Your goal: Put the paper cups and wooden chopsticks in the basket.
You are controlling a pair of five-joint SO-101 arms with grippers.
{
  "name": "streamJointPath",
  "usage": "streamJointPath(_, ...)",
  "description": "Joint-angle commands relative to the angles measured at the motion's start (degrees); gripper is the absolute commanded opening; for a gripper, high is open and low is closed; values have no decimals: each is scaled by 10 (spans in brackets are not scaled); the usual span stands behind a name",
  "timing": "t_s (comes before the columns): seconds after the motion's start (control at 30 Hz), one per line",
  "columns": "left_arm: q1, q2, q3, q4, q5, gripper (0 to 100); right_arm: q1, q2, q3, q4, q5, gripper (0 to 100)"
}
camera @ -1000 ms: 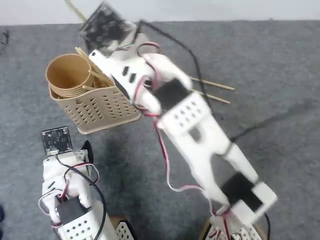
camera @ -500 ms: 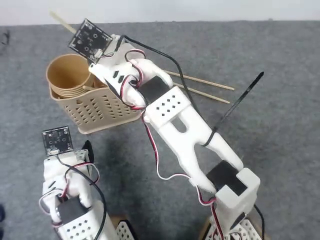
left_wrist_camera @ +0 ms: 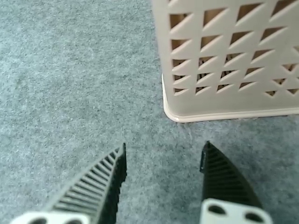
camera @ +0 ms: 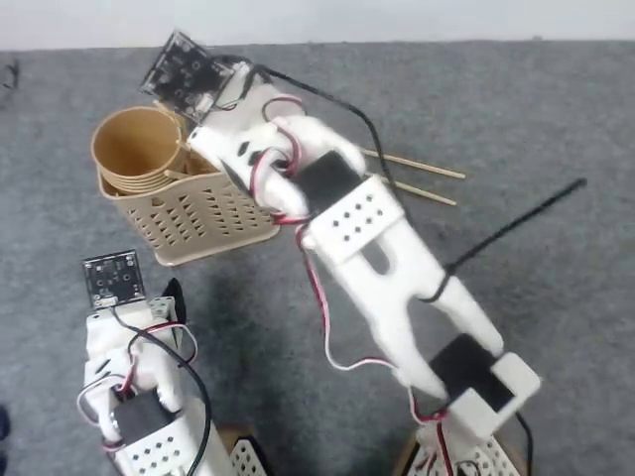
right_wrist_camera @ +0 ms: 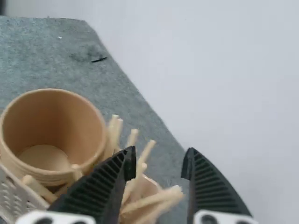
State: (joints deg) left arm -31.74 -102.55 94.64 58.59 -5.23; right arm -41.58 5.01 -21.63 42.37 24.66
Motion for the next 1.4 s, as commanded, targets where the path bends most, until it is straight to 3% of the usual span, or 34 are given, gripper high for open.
streamJointPath(0.0, 0, -6, -2, -7, -6, 239, 75, -63, -31, 24, 7, 133)
streamJointPath(0.27, 1, -6, -1, -8, -6, 239, 323, -87, -30, 168, 9, 132)
streamJointPath(0.43, 1, -6, -1, -8, -6, 239, 421, -29, 20, 167, 33, 130)
streamJointPath(0.57, 1, -6, -1, -8, -6, 239, 416, 81, 62, 125, 140, 130)
streamJointPath(0.7, 1, -6, -1, -8, -6, 239, 403, 195, 53, 87, 196, 130)
streamJointPath(1.0, 1, -6, -1, -8, -6, 239, 399, 372, -97, 84, 204, 129)
streamJointPath(1.23, 1, -6, -1, -9, -6, 239, 378, 459, -202, 183, 276, 129)
streamJointPath(1.37, 1, -6, -1, -9, -6, 239, 377, 479, -255, 225, 278, 129)
